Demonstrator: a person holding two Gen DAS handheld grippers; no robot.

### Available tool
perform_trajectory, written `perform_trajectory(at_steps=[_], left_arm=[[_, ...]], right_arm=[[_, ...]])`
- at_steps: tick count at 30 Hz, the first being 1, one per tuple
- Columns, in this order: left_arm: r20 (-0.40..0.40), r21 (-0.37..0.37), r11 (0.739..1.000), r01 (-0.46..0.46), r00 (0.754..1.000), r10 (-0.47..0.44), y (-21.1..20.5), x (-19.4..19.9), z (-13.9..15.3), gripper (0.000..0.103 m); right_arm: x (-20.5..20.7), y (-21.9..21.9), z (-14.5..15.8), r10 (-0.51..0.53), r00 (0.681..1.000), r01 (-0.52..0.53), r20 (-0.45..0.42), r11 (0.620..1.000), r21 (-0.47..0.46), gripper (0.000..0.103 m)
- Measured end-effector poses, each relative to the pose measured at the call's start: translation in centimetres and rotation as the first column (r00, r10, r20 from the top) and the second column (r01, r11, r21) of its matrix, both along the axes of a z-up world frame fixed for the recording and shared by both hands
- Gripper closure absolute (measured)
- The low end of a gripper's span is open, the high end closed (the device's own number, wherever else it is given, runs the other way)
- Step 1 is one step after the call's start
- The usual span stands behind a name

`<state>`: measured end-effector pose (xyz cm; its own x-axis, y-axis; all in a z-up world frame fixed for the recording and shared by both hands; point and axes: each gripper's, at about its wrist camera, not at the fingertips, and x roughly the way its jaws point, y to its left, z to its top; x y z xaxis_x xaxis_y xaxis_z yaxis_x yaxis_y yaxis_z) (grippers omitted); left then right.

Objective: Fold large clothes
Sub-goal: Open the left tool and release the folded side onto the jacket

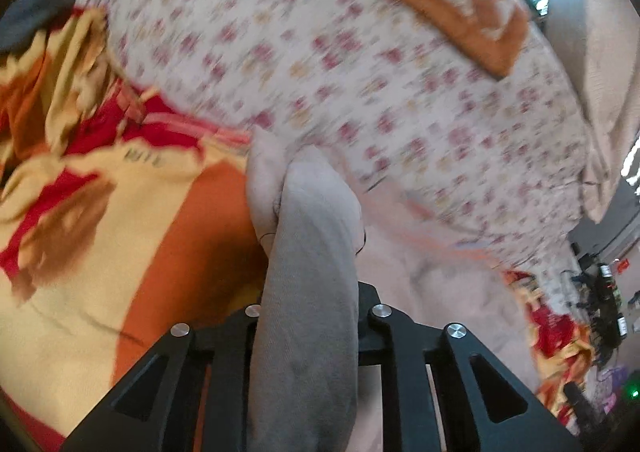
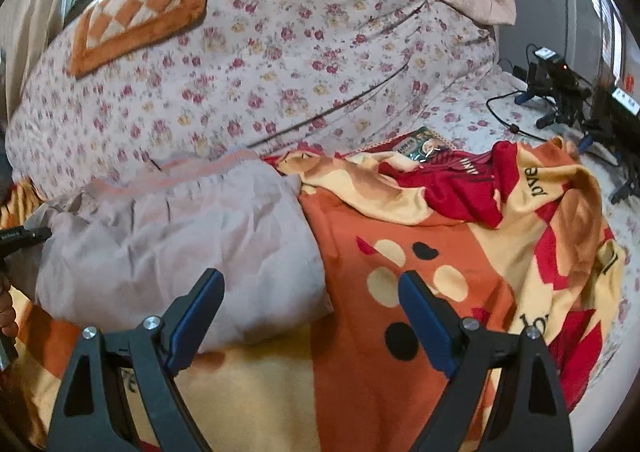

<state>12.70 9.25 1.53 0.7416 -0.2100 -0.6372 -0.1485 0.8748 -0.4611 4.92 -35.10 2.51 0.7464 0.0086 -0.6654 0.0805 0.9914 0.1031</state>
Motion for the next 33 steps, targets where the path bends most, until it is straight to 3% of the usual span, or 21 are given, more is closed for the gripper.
perform_trajectory(at_steps=[3,9,19,24,26,27,29,33], left_arm=[[0.029,-0.036,0.999,0.011,1.0,-0.01,-3.0,0.9,2.3,0.1],[0.024,0.014,0.997,0.075,0.997,-0.075,-13.1,3.2,5.0,0.1],[-0.076,0.089,0.975,0.203,0.978,-0.197,-28.1,4.4,1.8,0.1],[-0.125,0.135,0.965,0.226,0.97,-0.209,-31.1,4.8,-1.8,0.094],[-0.092,0.156,0.959,0.236,0.97,-0.224,-31.6,4.3,-2.0,0.083],[-0.072,0.155,0.954,0.257,0.966,-0.249,-31.8,4.0,-1.9,0.073],[-0.062,0.129,0.949,0.286,0.958,-0.28,-31.9,3.8,-1.6,0.063],[-0.032,-0.009,0.95,0.313,0.949,-0.313,-30.6,2.9,0.5,0.062]], right_arm=[[-0.8,-1.4,0.5,-0.008,1.0,0.007,0.019,0.999,0.034,0.011],[-2.5,-6.6,0.5,-0.084,0.996,0.082,0.015,0.991,0.107,0.011],[-4.0,-11.7,-0.6,-0.126,0.992,0.127,-0.016,0.969,0.211,0.011],[-3.9,-12.2,-0.3,-0.124,0.992,0.12,0.002,0.967,0.223,0.011],[-3.8,-12.5,-0.2,-0.132,0.991,0.128,0.006,0.968,0.215,0.011],[-3.8,-12.6,-0.2,-0.136,0.991,0.131,0.007,0.968,0.212,0.011],[-3.8,-12.9,-0.1,-0.147,0.989,0.142,0.01,0.968,0.205,0.011],[-4.1,-13.3,0.3,-0.189,0.982,0.18,0.032,0.966,0.184,0.011]])
